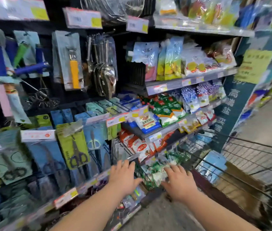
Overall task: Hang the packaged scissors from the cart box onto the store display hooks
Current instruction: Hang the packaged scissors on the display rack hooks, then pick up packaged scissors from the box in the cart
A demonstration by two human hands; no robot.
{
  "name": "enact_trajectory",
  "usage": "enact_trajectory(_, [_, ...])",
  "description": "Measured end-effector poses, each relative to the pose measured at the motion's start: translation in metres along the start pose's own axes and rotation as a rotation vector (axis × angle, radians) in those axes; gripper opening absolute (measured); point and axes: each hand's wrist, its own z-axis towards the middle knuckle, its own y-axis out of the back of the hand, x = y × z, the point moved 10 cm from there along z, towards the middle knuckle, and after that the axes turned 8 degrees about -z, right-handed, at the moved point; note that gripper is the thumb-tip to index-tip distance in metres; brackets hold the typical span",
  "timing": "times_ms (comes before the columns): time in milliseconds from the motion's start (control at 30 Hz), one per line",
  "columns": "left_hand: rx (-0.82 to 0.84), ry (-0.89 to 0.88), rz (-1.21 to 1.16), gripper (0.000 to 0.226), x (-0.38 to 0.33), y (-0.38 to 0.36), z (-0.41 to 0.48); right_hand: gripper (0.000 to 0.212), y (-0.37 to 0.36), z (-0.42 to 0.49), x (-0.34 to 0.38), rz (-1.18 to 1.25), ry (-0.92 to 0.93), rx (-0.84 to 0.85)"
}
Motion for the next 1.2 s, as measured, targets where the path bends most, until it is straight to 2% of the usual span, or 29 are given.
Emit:
enact_trajectory(267, [0.061, -0.154, 0.029, 0.071, -0.19, -0.043, 0.034, 0.06, -0.011, -0.037, -0.185, 0.038, -0.15, 0.022])
enact_trajectory(467, [0.108, -0.252, 0.039, 0.074, -0.283, -0.072, 0.052, 0.059, -0.032, -0.06, -0.282, 0.059, -0.277, 0.059])
enact_trajectory(600, [0.157, -0.301, 0.07, 0.074, -0.321, -0.086, 0.073, 0.058, -0.045, -0.059, -0.321, 0.117, -0.343, 0.068])
enact_trajectory(767, [0.139, -0.373, 0.075, 0.073, -0.362, -0.095, 0.118, 0.058, -0.053, -0.045, -0.364, 0.128, -0.404, 0.073])
enact_trajectory(933, [0.191, -0.458, 0.085, 0.07, -0.399, -0.111, 0.188, 0.058, -0.064, -0.002, -0.42, 0.128, -0.517, 0.137])
enact_trajectory(1200, [0.263, -0.498, 0.132, 0.069, -0.404, -0.111, 0.303, 0.059, -0.077, 0.079, -0.469, 0.141, -0.623, 0.21])
